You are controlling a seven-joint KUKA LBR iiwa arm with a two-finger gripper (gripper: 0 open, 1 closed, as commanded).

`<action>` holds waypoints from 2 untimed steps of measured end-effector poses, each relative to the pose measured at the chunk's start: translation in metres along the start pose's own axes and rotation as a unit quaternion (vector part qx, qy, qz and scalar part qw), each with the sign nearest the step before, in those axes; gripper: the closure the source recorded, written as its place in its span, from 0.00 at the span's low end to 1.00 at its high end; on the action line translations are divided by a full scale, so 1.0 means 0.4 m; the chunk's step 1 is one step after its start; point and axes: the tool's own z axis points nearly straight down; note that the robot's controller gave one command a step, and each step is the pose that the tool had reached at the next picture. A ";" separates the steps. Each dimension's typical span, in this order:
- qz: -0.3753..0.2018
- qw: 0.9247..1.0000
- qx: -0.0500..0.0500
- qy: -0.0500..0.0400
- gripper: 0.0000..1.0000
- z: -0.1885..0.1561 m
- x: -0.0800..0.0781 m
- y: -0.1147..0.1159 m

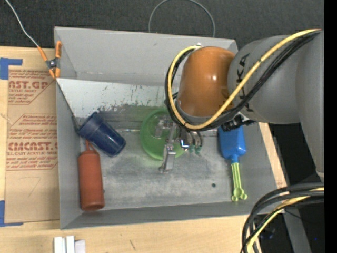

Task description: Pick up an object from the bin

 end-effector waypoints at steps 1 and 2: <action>0.075 0.997 0.000 0.000 0.00 0.077 0.019 -0.067; 0.121 0.993 -0.001 -0.001 0.00 0.168 -0.046 -0.087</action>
Offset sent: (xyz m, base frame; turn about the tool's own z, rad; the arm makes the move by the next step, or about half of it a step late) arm 0.0165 -0.0375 -0.0677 0.2478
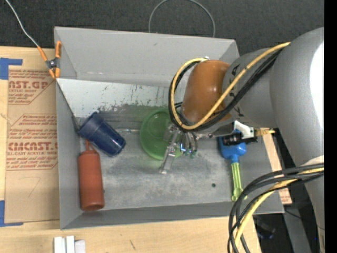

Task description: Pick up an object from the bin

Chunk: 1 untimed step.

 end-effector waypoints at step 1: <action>-0.033 0.999 0.002 0.002 0.00 0.073 -0.037 0.009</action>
Offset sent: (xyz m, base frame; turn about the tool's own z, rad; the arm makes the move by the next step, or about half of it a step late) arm -0.0083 0.0352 -0.0288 -0.0352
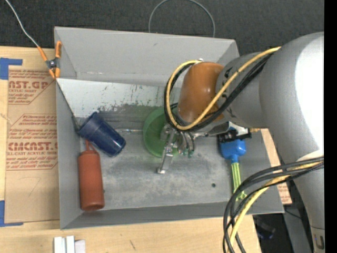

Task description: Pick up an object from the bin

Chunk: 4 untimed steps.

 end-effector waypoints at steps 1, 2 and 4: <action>0.015 1.000 -0.002 -0.002 1.00 -0.001 0.079 0.077; 0.015 1.000 -0.003 -0.002 1.00 -0.001 0.079 0.077; 0.046 0.999 -0.002 -0.001 1.00 -0.454 0.032 -0.002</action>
Offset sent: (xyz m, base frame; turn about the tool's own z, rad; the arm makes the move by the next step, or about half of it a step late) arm 0.0000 0.0000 0.0000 0.0000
